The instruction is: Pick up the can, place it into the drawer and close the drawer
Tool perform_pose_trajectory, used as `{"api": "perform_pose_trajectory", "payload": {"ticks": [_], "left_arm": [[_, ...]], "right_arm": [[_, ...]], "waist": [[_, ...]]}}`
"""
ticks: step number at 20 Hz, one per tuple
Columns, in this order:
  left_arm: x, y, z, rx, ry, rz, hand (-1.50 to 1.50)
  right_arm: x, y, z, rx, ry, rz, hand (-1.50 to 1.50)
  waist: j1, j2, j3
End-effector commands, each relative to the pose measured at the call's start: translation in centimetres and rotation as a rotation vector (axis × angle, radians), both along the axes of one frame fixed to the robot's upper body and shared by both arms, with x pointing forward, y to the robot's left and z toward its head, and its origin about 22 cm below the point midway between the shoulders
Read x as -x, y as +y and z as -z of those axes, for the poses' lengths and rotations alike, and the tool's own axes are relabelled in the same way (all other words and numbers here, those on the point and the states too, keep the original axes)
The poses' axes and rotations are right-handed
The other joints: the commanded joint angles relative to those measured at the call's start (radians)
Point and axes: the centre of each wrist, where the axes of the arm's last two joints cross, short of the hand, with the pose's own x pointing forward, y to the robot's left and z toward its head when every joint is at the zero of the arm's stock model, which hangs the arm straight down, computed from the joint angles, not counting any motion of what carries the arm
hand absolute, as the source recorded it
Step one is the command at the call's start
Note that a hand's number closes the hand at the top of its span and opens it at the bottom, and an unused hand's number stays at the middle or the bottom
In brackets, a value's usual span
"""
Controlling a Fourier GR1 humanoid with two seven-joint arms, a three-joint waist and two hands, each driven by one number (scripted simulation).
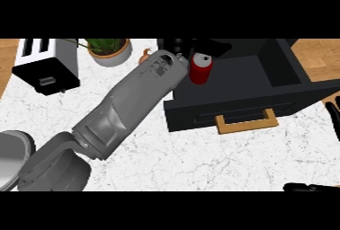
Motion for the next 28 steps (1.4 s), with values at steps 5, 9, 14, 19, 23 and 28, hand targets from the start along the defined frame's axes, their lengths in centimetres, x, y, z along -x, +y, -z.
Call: {"api": "perform_pose_trajectory", "payload": {"ticks": [5, 9, 14, 19, 23, 28], "left_arm": [[0.1, -0.3, -0.3, 0.054, 0.005, -0.029, -1.50], [0.4, -0.6, -0.7, 0.102, 0.013, 0.000, -1.50], [0.5, -0.7, -0.8, 0.153, 0.020, -0.014, -1.50], [0.9, -2.0, -3.1, 0.185, -0.034, 0.003, -1.50], [1.0, -1.5, -2.0, 0.207, -0.040, -0.002, -1.50], [0.7, -1.6, -2.7, 0.183, -0.025, -0.010, -1.50]], "right_arm": [[0.8, 0.2, -2.3, 0.114, -0.075, 0.022, -1.50], [-0.2, 0.2, -3.5, 0.284, -0.121, 0.047, -1.50], [1.2, 1.2, -3.3, 0.385, -0.154, 0.029, -1.50], [0.6, 2.2, -4.1, 0.545, -0.188, 0.049, -1.50], [-0.9, 2.4, -3.0, 0.718, -0.189, 0.067, -1.50], [-2.9, 3.9, -1.6, 0.906, -0.150, 0.082, -1.50]], "waist": [[-0.004, -0.003, -0.001], [0.014, 0.002, -0.002], [0.028, -0.008, -0.001], [0.059, -0.016, -0.002], [0.069, -0.013, -0.002], [0.108, -0.018, -0.002]]}}
